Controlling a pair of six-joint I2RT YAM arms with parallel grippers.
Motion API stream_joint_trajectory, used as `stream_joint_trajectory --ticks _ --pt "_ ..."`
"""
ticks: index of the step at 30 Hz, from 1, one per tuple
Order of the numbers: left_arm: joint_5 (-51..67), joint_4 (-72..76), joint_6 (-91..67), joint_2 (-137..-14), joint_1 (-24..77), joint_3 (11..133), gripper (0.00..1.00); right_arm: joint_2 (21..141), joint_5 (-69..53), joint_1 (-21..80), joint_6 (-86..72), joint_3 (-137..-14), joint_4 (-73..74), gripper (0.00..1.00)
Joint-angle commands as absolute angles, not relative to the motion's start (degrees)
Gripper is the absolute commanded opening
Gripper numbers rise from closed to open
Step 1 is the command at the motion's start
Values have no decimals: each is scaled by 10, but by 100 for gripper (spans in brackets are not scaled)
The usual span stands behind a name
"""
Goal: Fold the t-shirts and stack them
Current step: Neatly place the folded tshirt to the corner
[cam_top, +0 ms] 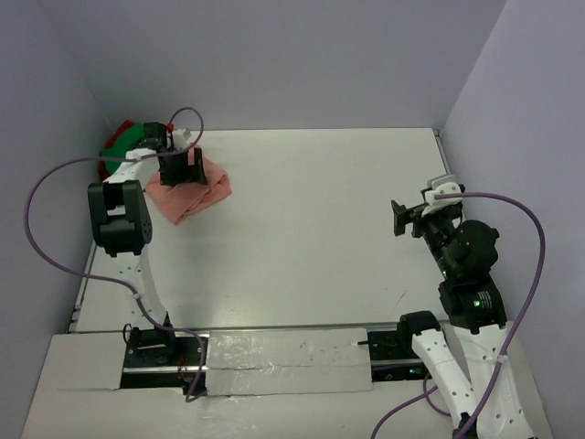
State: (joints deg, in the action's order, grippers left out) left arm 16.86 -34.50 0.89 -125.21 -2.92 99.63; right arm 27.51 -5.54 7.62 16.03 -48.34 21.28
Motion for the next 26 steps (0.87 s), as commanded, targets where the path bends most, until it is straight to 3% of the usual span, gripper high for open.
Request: stream_joint_trajectory --ticks 1,8,15,18,23,26 --pt "228 -293 5 -1133 -7 963 99 310 -66 77 151 -503 222 91" --pt "181 -69 -74 -882 20 789 99 379 -90 78 134 -537 229 91" --pt "100 116 -86 -594 21 511 99 447 -157 77 121 -547 205 91" --pt "65 127 -58 -563 19 428 99 486 -169 78 113 -534 174 91" --pt "55 321 -33 -548 18 246 99 521 -187 78 132 -492 103 87" --pt "48 369 -33 -598 15 222 99 553 -186 78 121 -484 72 87"
